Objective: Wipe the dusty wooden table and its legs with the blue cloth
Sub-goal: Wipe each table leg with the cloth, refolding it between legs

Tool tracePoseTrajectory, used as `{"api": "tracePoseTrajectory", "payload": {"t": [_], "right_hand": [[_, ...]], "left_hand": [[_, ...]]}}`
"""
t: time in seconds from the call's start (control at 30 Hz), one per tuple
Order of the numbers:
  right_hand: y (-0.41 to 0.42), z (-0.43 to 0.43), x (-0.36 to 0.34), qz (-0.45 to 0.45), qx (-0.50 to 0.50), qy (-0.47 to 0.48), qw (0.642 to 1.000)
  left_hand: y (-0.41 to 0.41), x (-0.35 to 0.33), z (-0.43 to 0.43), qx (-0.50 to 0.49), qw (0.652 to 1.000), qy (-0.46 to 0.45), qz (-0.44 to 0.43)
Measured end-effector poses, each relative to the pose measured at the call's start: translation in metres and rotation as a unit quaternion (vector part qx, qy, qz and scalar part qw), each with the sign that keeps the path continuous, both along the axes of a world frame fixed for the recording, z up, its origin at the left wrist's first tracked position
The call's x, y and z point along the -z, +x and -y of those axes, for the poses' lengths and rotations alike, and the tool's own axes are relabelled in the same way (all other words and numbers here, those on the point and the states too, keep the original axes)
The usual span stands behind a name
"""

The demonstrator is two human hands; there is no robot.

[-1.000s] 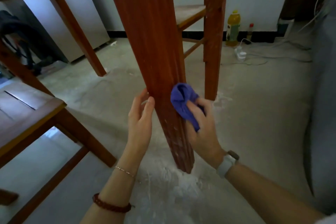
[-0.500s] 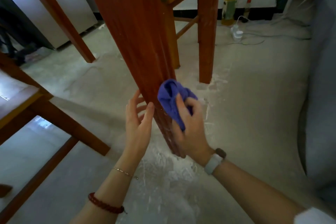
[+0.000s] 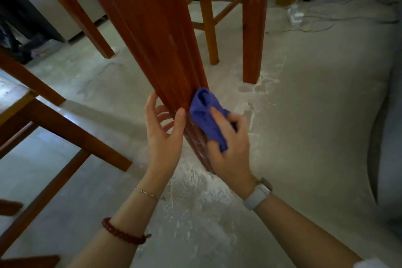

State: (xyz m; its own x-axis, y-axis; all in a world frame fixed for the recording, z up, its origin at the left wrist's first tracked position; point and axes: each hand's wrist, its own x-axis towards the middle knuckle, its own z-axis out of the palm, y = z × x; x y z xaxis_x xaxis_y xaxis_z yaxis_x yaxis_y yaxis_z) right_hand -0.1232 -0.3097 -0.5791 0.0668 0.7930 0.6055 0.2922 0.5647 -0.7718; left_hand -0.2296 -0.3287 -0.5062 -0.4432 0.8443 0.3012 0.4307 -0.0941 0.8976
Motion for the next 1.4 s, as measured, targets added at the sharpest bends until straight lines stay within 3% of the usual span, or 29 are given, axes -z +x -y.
{"api": "tracePoseTrajectory", "payload": {"t": [0.07,0.2,0.37,0.5,0.63,0.73,0.83,0.9,1.0,1.03,1.1,1.17,1.27,1.33,1.4], "right_hand": [[-0.009,0.002,0.015,0.025,-0.001,0.01,1.0],[0.001,0.021,0.079,0.076,-0.009,-0.088,0.993],[0.012,0.021,0.099,0.123,-0.05,-0.187,0.973],[0.017,0.027,0.1,0.072,-0.074,-0.244,0.964],[0.003,0.02,0.059,-0.036,-0.063,-0.171,0.983],[-0.003,0.015,0.059,-0.046,-0.056,-0.115,0.991],[-0.005,0.027,0.094,-0.029,-0.049,-0.196,0.979],[0.002,0.03,0.121,0.002,-0.053,-0.318,0.947],[0.013,0.02,0.148,0.113,-0.136,-0.521,0.835],[0.015,0.017,0.149,0.154,-0.147,-0.554,0.804],[0.021,0.013,0.137,0.199,-0.091,-0.59,0.777],[0.03,0.01,0.118,0.144,0.008,-0.555,0.819],[0.027,0.01,0.084,-0.054,0.056,-0.364,0.928],[0.01,0.011,0.076,-0.081,0.012,-0.266,0.961],[-0.006,0.013,0.087,-0.05,-0.01,-0.27,0.962]], "left_hand": [[0.002,0.001,-0.001,0.002,1.0,-0.002,0.002],[0.004,0.003,-0.002,0.007,1.0,0.002,-0.002],[0.004,0.003,-0.002,0.01,1.0,0.003,-0.005],[0.005,0.0,0.0,0.019,1.0,-0.006,-0.003],[0.004,0.0,0.0,0.025,1.0,-0.009,0.002],[0.003,-0.001,0.0,0.019,1.0,-0.015,0.005],[0.002,-0.002,0.0,0.027,1.0,-0.014,0.006],[0.002,-0.002,-0.002,0.028,1.0,-0.013,0.003],[0.002,0.0,-0.002,0.03,1.0,-0.007,0.003],[0.001,0.001,-0.002,0.03,1.0,-0.006,0.005],[0.0,0.002,-0.003,0.032,0.999,-0.007,0.004],[-0.001,0.002,-0.004,0.032,0.999,-0.012,0.002],[-0.001,0.005,-0.004,0.024,1.0,-0.015,-0.004],[-0.002,0.007,-0.004,0.02,1.0,-0.016,-0.01],[-0.002,0.008,-0.005,0.015,1.0,-0.015,-0.012]]}}
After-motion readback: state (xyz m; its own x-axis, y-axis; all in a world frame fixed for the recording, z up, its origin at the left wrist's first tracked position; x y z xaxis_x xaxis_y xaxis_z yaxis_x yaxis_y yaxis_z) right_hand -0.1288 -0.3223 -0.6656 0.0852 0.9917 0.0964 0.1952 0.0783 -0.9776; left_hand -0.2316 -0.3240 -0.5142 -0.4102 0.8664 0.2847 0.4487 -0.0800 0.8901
